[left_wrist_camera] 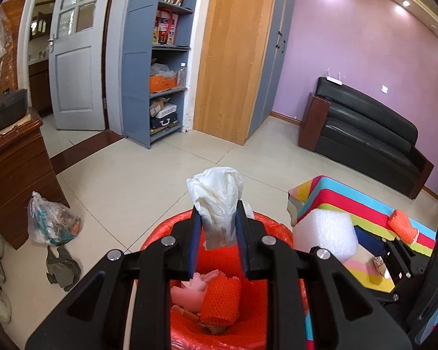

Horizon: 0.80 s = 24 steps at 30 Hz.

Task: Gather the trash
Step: 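Carry the plastic bag and foam cube over the red bin, then open both grippers to drop the bag and foam cube into the bin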

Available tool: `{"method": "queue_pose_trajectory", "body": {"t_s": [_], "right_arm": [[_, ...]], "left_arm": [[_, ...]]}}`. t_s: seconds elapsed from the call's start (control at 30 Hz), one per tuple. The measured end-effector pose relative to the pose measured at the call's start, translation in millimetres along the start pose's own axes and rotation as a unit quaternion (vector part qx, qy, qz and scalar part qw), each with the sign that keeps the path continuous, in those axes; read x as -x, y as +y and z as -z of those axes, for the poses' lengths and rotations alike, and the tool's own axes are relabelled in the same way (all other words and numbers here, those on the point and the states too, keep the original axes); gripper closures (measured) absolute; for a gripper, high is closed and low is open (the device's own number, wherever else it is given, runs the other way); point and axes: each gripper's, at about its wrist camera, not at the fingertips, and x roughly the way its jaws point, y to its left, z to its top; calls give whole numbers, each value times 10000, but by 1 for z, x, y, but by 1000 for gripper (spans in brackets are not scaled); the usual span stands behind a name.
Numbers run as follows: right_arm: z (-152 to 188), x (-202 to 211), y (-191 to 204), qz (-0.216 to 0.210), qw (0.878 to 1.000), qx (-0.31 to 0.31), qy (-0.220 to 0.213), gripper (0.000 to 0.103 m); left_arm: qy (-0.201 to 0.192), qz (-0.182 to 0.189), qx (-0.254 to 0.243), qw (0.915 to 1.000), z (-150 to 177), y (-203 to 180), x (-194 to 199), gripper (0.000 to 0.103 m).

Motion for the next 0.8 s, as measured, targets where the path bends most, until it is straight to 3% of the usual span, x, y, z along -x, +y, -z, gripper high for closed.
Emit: {"method": "queue_pose_trajectory", "body": {"t_s": [0.1,0.2,0.37,0.8], "right_arm": [[-1,-1,2,-86,10000,36,-7,35],[0,-3,5,-172,9998,103,-10,34],[1,-4,8,-174,9997,163,-17,29],[1,7,-30,70,9999,-65,-99,29]], "left_arm": [[-23,-49,70,10000,-1,4,1,80],[-22,-65,174,9998,0,6,1,62],[-59,-107,248,9996,-2,8,1,53],[-48,44,207,9998,-3,-13,-4,53]]}}
